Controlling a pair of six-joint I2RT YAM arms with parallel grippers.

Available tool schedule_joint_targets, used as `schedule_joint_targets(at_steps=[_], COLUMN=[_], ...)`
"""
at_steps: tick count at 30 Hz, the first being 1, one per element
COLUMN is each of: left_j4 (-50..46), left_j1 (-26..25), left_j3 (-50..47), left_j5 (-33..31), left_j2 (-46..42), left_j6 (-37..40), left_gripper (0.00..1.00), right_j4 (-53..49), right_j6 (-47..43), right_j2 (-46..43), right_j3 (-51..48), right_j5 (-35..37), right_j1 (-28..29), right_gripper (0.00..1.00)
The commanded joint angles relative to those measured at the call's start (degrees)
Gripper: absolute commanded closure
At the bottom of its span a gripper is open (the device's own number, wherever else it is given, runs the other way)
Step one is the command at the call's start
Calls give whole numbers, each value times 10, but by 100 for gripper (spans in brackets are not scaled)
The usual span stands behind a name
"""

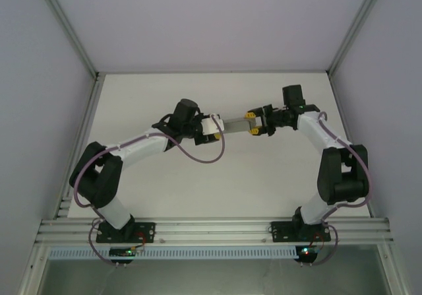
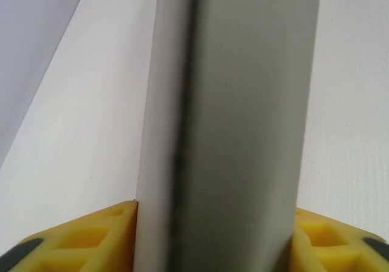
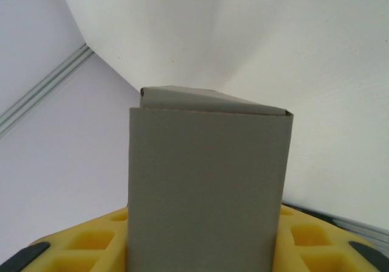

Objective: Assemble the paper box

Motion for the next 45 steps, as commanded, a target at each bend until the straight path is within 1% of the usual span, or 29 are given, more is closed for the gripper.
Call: schedule_joint_targets(at_steps=[1, 4, 6, 7, 8, 10, 11, 12, 14, 15, 18, 19, 21, 22, 23, 24, 25, 26, 27, 29, 31, 33, 35, 36, 37, 39, 40, 42, 45], left_j4=[26, 14, 8, 5, -1, -24, -40, -60, -106, -134, -260, -306, -381, -390, -406, -435, -473, -509, -522, -521, -516, -511, -509, -510, -512, -513, -513, -517, -518], left_j1=[-6, -6, -6, -7, -6, -6, -6, -5, -1, 1, 12, 17, 33, 43, 52, 59, 61, 60, 58, 53, 52, 51, 50, 49, 49, 49, 49, 49, 49], left_j3=[10, 8, 7, 8, 9, 16, 20, 24, 30, 32, 69, 88, 132, 151, 176, 201, 226, 250, 261, 267, 261, 260, 264, 266, 269, 273, 275, 287, 293], left_j5=[9, 8, 8, 9, 9, 8, 7, 7, 13, 12, 27, 36, 60, 68, 81, 100, 113, 108, 94, 52, 29, 27, 29, 28, 26, 19, 15, 10, 13], left_j2=[-11, -17, -20, -21, -21, -21, -23, -25, -28, -26, -5, 8, 40, 53, 69, 85, 100, 117, 128, 142, 148, 152, 159, 164, 169, 179, 185, 198, 206], left_j6=[-11, -5, -2, 0, 2, 6, 9, 11, 28, 35, 71, 79, 92, 78, 65, 69, 82, 92, 90, 75, 71, 70, 67, 66, 65, 63, 61, 57, 54], left_gripper=[60, 63, 65, 67, 68, 71, 72, 73, 73, 73, 69, 67, 67, 68, 68, 68, 67, 67, 67, 67, 67, 67, 67, 66, 67, 66, 67, 67, 66], right_j4=[-25, -29, -38, -40, -41, -47, -45, -39, -73, -89, -150, -144, -99, -63, -23, -2, 26, 52, 63, 79, 50, 6, -19, -31, -45, -74, -96, -130, -173], right_j6=[-22, -26, -30, -32, -34, -51, -58, -71, -163, -216, -387, -434, -501, -517, -562, -634, -675, -718, -772, -850, -915, -978, -1006, -1016, -1025, -1040, -1059, -1083, -1119], right_j2=[2, 1, 1, 0, -3, -10, -12, -11, -6, -6, -17, -24, -48, -61, -77, -92, -107, -124, -136, -150, -148, -133, -112, -100, -84, -55, -39, -13, 16], right_j3=[16, 18, 18, 18, 18, 43, 48, 55, 73, 86, 130, 133, 124, 114, 103, 92, 75, 54, 38, 5, 4, 13, 18, 18, 41, 57, 67, 85, 111], right_j5=[-59, -58, -59, -58, -53, -35, -28, -22, 4, 41, 204, 238, 271, 272, 276, 264, 268, 270, 265, 245, 211, 181, 187, 189, 189, 180, 175, 170, 184], right_j1=[16, 16, 17, 17, 16, 12, 6, -6, -40, -59, -79, -79, -79, -79, -79, -74, -67, -55, -44, -22, -3, 17, 38, 47, 54, 62, 65, 72, 87], right_gripper=[57, 53, 47, 43, 35, 27, 18, 2, 2, 2, 2, 2, 2, 2, 2, 2, 2, 2, 2, 2, 2, 2, 4, 6, 10, 13, 17, 22, 31])
